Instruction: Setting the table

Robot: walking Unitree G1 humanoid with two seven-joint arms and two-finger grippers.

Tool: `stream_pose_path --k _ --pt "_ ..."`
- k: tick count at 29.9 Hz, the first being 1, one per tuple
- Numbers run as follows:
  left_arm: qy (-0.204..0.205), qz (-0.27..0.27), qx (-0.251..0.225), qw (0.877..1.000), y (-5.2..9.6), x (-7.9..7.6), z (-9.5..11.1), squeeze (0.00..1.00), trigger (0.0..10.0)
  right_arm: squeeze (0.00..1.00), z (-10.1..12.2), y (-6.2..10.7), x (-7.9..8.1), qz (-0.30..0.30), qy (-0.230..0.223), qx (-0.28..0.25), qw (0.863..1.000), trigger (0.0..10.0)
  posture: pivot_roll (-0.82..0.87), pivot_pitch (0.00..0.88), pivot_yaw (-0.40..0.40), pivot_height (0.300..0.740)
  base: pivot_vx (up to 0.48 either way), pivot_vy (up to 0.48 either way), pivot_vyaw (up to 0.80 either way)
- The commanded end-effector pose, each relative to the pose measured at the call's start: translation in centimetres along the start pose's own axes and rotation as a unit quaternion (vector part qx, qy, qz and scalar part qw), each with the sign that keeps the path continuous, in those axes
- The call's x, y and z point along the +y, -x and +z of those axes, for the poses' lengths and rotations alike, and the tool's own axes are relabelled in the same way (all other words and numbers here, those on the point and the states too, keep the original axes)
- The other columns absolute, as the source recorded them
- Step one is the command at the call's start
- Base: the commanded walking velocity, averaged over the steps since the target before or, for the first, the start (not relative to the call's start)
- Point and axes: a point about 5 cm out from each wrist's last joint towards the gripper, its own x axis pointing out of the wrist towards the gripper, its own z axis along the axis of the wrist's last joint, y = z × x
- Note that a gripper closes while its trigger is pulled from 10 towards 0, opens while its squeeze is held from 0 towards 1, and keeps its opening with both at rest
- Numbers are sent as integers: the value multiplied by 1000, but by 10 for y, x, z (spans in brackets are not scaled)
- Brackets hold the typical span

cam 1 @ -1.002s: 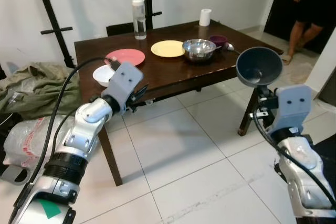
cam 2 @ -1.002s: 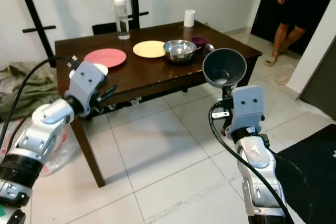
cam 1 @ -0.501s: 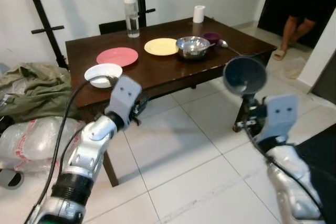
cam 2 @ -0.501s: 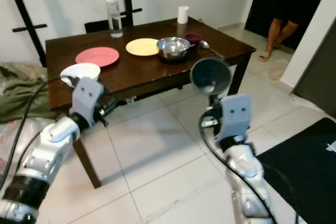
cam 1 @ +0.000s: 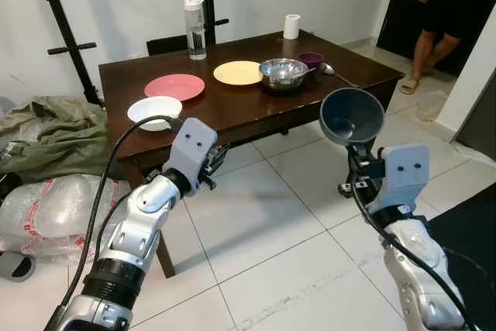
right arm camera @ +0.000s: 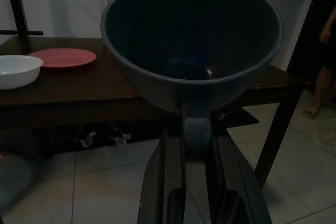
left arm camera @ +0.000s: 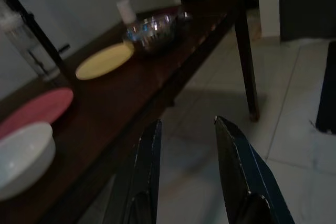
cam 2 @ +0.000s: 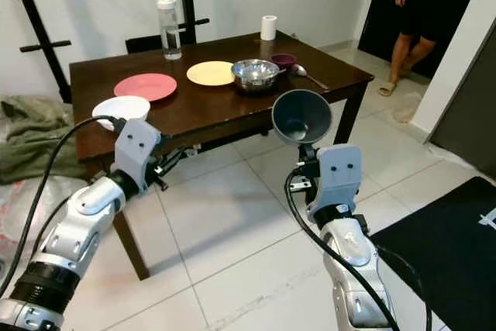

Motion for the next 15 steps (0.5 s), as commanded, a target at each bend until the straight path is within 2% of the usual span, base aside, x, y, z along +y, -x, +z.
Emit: stream_pose_path --k 1,15 --pt "-6 -7 13 1000 6 -7 -8 0 10000 0 0 4 7 8 -7 -2 1000 10000 -56 36 113 740 0 0 0" --pt "-1 -4 23 1000 11 -15 -14 0 10000 0 -1 1 17 24 -18 0 1000 10000 -39 36 108 740 0 0 0"
